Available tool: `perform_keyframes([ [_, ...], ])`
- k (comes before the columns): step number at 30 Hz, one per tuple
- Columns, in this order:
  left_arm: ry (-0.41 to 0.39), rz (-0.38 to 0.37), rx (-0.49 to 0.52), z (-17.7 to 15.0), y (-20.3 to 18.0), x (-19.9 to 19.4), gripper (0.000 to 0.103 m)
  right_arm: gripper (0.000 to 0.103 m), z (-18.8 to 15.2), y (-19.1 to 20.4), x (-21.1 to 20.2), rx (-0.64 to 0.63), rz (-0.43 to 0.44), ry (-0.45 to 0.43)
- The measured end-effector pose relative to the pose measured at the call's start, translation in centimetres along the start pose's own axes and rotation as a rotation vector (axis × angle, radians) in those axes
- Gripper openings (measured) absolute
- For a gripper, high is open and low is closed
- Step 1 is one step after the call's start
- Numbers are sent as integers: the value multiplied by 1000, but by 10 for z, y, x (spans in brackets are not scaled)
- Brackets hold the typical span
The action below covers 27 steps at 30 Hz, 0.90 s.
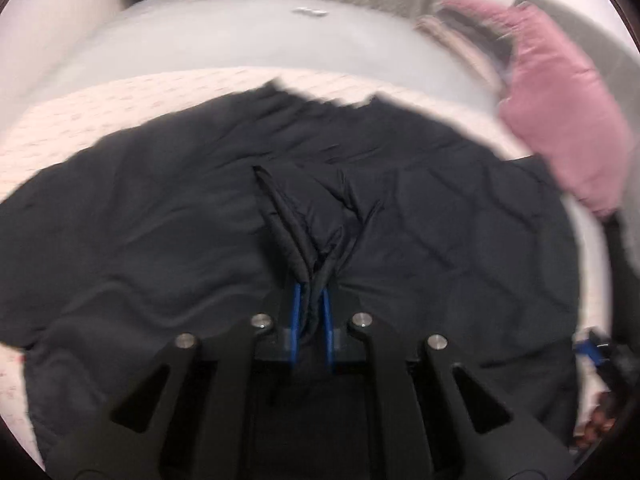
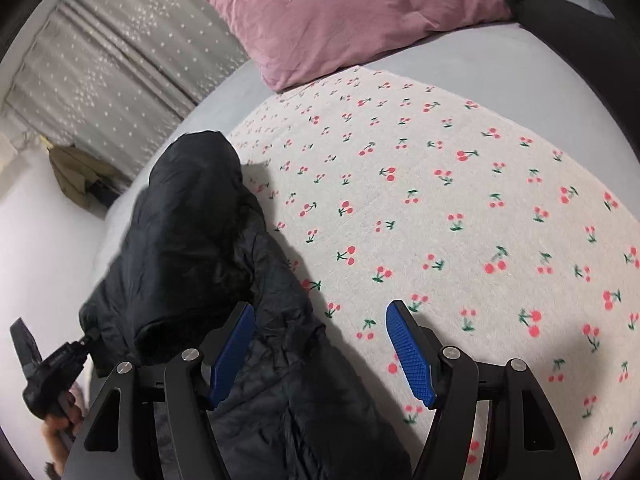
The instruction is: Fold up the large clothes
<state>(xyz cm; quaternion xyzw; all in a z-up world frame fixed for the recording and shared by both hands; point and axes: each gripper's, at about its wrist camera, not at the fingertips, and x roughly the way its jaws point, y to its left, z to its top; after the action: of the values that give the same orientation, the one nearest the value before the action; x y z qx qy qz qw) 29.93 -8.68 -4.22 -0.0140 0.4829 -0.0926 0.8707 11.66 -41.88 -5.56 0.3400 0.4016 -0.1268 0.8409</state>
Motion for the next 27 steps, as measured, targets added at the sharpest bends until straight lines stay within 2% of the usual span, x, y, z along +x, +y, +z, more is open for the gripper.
perform_keyframes([
  [4, -81, 86, -18, 7, 20, -6, 11, 70, -5, 11, 14, -43, -35, 24],
  [6, -83, 113, -16, 17, 26, -8, 11, 70, -7, 17, 19, -75, -57, 24],
  [9, -39, 142, -9, 28, 31, -8, 23, 70, -8, 27, 20, -135, -83, 10],
  [11, -96, 160, -12, 26, 36, -25, 25, 70, -7, 35, 21, -184, -87, -6],
  [13, -169, 141, -16, 20, 36, -41, 38, 70, -5, 40, 23, -211, -80, -17],
  [15, -227, 99, 6, 16, 31, -51, 44, 70, -3, 44, 25, -218, -57, -28],
  [17, -206, 57, 53, 15, 22, -46, 44, 70, -2, 46, 30, -221, -41, -28],
  [19, -155, 36, 99, 12, 12, -31, 44, 70, -2, 47, 37, -230, -72, -19],
  [21, -105, 40, 130, 3, 6, -16, 44, 68, 0, 40, 44, -220, -135, -13],
  [23, -53, 58, 156, -8, 2, 0, 44, 68, 3, 30, 42, -178, -132, -32],
  [25, -16, 69, 150, -18, 4, 16, 44, 68, 5, 24, 39, -152, -170, -44],
  [27, -15, 48, 119, -20, 10, 17, 44, 68, 5, 22, 37, -147, -180, -51],
])
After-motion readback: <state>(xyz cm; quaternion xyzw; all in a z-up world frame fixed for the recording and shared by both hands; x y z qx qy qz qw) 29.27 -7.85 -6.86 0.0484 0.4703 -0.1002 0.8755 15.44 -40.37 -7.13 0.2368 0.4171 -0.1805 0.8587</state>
